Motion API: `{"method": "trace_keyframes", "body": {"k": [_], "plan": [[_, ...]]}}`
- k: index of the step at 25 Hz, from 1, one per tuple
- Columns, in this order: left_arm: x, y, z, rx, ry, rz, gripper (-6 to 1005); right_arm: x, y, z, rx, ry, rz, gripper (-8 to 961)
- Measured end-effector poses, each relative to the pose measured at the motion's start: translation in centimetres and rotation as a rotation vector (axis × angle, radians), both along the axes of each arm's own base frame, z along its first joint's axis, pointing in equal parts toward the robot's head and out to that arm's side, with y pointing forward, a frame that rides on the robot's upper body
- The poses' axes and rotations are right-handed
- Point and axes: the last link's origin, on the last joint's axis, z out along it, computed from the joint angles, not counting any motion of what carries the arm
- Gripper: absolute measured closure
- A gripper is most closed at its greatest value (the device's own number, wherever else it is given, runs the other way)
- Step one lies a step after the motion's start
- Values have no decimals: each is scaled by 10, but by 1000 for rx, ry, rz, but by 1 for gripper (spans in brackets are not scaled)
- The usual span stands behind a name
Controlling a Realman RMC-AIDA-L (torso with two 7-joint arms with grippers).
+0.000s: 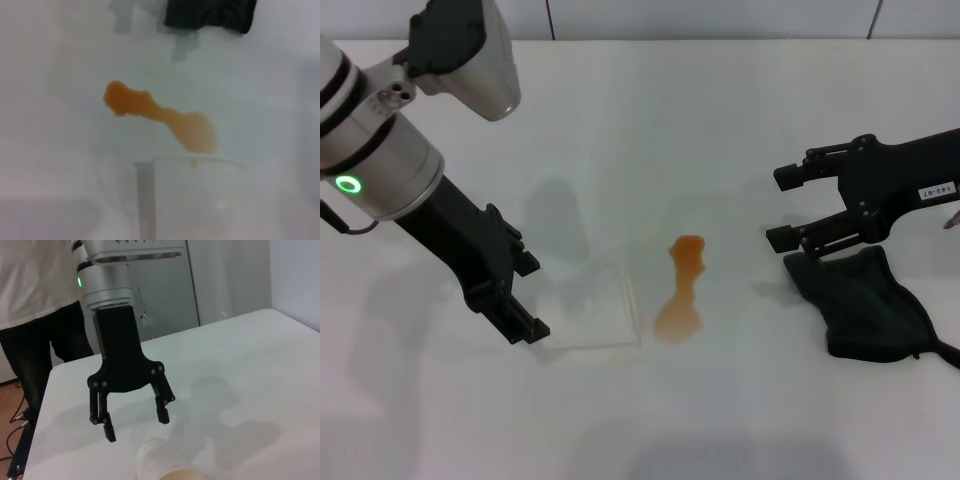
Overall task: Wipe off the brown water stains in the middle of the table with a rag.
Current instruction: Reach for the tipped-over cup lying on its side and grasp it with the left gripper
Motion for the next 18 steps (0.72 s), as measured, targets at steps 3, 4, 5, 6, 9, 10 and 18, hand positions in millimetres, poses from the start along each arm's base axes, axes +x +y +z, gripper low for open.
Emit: {"method": "trace_keyframes", "body": {"k": [3,4,5,6,9,10,18], "plan": [[-1,2,-1,10,15,-2,116,0,0,0,0,0,0,97],[-1,3,-2,12,18,-4,116,0,0,0,-1,0,0,97],[-1,3,-2,14,21,-7,116,0,0,0,-1,-1,0,97],[-1,3,-3,15,25,-11,116,0,0,-1,-2,-1,0,97],[-1,4,-7,19,38,-25,117,0,0,-1,-3,-1,1,97],[-1,4,-8,21,42,-28,117,0,0,-1,-3,-1,2,97],[-6,7,-19,26,58,-43,117,0,-1,-2,-5,1,5,97]]}}
